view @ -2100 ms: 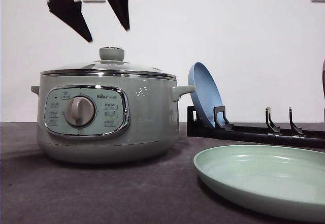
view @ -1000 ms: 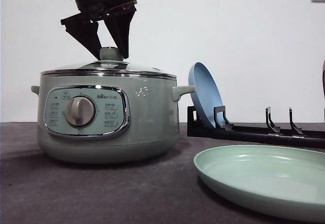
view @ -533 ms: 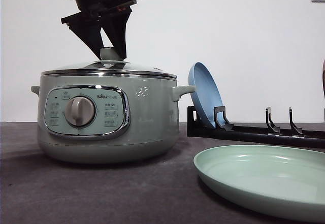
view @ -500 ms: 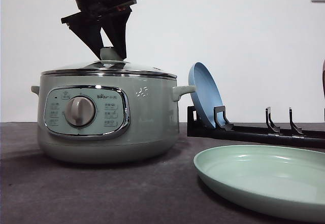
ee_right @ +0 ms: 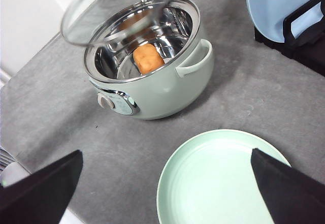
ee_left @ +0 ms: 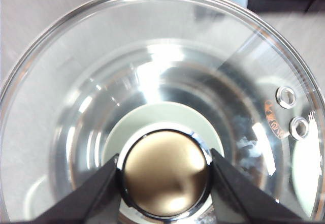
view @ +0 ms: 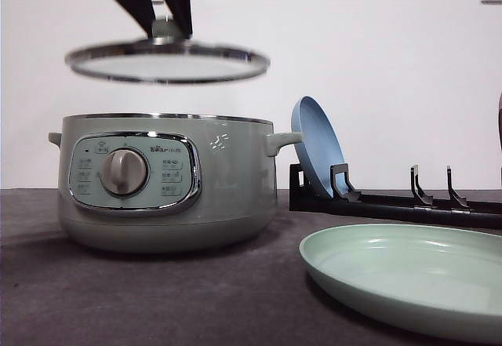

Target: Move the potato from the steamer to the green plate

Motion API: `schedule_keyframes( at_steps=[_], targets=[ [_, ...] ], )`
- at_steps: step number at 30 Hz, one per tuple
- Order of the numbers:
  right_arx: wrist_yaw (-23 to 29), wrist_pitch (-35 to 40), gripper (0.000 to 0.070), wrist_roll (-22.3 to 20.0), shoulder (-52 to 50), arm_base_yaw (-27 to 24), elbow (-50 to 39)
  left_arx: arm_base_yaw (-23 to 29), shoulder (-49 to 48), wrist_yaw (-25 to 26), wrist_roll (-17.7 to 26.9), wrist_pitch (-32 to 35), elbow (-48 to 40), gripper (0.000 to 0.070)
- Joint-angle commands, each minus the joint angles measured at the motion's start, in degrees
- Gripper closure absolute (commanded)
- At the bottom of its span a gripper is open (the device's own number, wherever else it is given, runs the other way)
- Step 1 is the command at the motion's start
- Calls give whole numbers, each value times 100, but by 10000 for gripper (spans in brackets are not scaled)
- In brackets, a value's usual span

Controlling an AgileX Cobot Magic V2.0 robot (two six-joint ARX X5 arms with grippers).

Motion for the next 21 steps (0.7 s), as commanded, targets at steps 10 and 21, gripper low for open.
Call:
schedule_keyframes(
  at_steps=[10,21],
  targets=[
    [34,69,25,61,33,24,81,-32,-37,-7,-85,-51,576,700],
    [34,66,25,63,33,24,81,340,-118,-348,-27,-127,576,700]
  ],
)
